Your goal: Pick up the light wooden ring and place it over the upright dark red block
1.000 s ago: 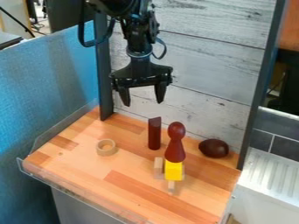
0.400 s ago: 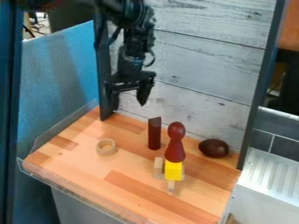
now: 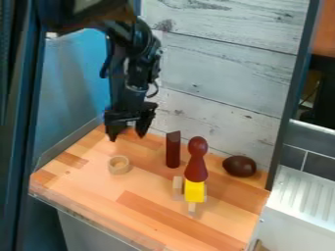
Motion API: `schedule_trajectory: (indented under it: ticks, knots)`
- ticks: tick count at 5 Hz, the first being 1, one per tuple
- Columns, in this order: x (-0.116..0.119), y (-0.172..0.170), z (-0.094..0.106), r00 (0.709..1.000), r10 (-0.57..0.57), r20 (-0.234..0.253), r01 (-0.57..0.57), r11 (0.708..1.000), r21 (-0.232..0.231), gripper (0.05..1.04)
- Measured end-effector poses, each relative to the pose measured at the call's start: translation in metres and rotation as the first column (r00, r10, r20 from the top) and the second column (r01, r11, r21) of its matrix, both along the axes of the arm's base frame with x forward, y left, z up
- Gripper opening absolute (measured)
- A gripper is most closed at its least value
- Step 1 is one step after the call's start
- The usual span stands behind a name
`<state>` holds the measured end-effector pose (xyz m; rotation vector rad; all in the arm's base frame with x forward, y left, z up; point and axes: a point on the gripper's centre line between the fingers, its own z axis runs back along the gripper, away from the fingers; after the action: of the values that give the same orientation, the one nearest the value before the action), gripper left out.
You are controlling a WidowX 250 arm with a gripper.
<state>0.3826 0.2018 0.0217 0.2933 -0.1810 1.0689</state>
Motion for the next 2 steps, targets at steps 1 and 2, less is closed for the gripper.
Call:
schedule_trajectory:
  ticks: [1,2]
  knots:
    - [-0.0056,0.0119,-0.0225,0.999,0.015,-0.04,-0.016,1.0,-0.015,1.001]
    - [-0.0061,0.0173,-0.0239,0.999,0.032,-0.029,-0.033,0.999,-0.012,1.001]
